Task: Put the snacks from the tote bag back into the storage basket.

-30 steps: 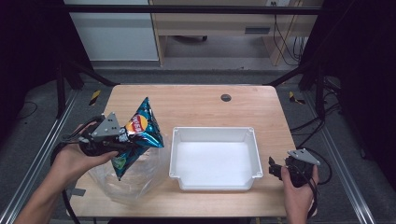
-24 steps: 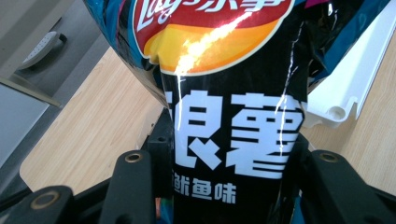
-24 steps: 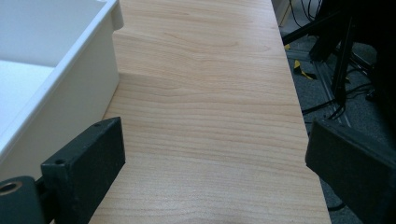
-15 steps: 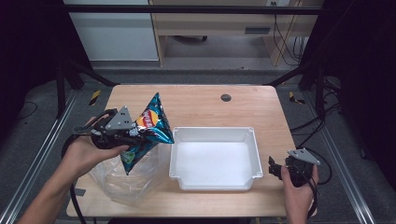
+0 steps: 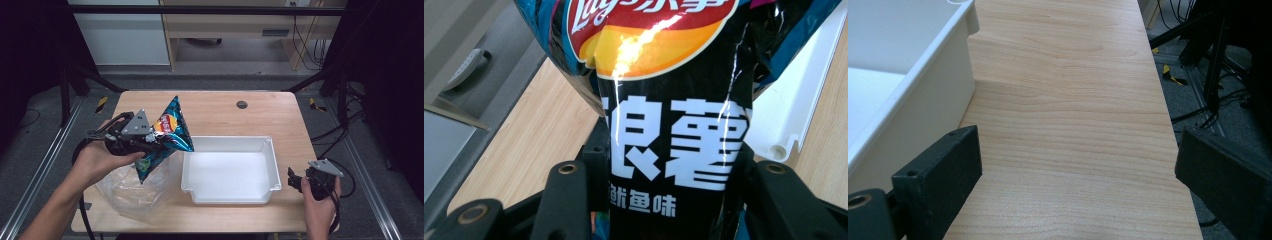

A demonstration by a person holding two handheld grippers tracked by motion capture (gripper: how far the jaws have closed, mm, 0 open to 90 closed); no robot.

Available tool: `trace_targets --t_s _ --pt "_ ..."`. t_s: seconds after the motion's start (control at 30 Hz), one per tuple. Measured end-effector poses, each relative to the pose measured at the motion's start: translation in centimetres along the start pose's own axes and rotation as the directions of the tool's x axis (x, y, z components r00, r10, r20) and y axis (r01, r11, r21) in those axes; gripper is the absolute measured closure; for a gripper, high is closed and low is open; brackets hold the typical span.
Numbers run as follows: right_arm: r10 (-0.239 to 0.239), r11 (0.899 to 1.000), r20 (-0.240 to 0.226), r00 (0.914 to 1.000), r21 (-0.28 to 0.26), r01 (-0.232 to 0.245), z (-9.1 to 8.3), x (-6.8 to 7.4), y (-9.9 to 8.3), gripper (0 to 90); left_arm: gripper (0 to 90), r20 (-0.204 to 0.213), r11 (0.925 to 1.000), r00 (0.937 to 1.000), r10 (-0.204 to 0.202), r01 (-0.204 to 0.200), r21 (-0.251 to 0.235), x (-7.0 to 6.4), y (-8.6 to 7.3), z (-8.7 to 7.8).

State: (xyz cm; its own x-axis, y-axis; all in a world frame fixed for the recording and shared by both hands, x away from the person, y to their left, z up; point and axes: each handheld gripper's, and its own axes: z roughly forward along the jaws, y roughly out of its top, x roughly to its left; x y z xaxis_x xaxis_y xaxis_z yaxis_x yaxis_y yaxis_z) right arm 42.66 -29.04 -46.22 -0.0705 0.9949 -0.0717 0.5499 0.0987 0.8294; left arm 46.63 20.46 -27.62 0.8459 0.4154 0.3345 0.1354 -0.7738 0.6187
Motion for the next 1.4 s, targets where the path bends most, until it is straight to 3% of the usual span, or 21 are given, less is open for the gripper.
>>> trace_targets --t_s 1.4 --pt "0.016 1.000 0.006 0.9999 -0.010 -0.016 -0.2 -0.5 0.0 5.3 53.3 0.040 0.9980 0.9973 0.062 -0.063 0.008 -1.5 4.6 2.1"
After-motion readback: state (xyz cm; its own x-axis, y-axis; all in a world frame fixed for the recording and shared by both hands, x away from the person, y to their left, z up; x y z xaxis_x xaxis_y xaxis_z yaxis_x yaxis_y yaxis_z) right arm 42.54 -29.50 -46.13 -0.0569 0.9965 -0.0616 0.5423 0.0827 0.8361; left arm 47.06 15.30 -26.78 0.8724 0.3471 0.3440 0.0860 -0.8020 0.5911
